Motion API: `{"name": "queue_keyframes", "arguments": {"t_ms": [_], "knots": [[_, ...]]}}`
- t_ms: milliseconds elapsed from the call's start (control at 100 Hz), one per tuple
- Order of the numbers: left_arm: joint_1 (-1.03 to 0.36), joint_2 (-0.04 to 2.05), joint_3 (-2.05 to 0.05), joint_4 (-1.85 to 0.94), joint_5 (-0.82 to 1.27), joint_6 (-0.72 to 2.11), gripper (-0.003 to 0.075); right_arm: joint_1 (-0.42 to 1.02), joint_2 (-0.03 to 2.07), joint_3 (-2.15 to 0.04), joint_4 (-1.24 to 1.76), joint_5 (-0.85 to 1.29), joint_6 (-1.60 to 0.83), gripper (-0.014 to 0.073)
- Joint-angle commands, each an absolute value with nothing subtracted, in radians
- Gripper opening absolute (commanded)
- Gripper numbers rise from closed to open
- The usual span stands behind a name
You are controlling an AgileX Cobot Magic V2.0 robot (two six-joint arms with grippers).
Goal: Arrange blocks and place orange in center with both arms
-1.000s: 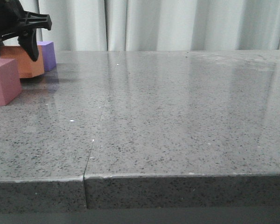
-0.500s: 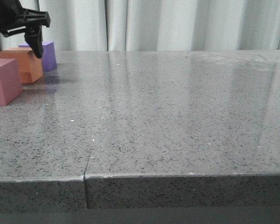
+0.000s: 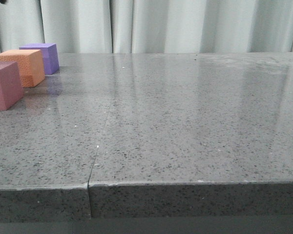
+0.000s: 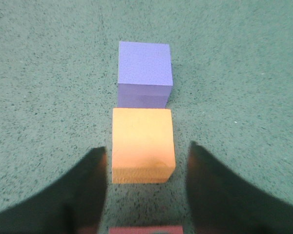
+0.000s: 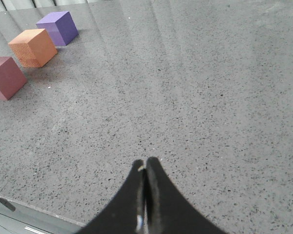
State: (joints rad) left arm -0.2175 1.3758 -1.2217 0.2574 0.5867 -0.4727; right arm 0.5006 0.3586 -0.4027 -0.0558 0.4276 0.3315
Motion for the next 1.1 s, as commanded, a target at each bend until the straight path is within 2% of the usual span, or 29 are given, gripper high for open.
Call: {"name": "queue_keyframes", "arguments": {"t_ms": [0,50,130,760,1090], "knots": [[-0.213,1.267,-1.188,0.261,0.502,-0.475,0.0158,0.499,0.363,-0.427,-0.067,0.349,0.321,-0.0069],[-0.213,1.227,-1.155,0.261,0.501,-0.475,0.0073,0.499,0.363,-0.427,-0.067,0.349,0.321,-0.0069],[-0.213,1.16,-1.107,0.261,0.5,-0.475,-0.0022,0.499,0.363,-0.427,-0.067,0.349,0.321,-0.0069],[-0.213,0.695,-0.75,0.261,0.516,-0.475,-0.002,0.499,0.363,-0.427,-0.067,0.349,0.321,-0.0069],[-0.213,0.572,-0.638,0.261,0.533,-0.475,-0.002,0.499,0.363,-0.427,-0.067,0.349,0.321,-0.0069]]}}
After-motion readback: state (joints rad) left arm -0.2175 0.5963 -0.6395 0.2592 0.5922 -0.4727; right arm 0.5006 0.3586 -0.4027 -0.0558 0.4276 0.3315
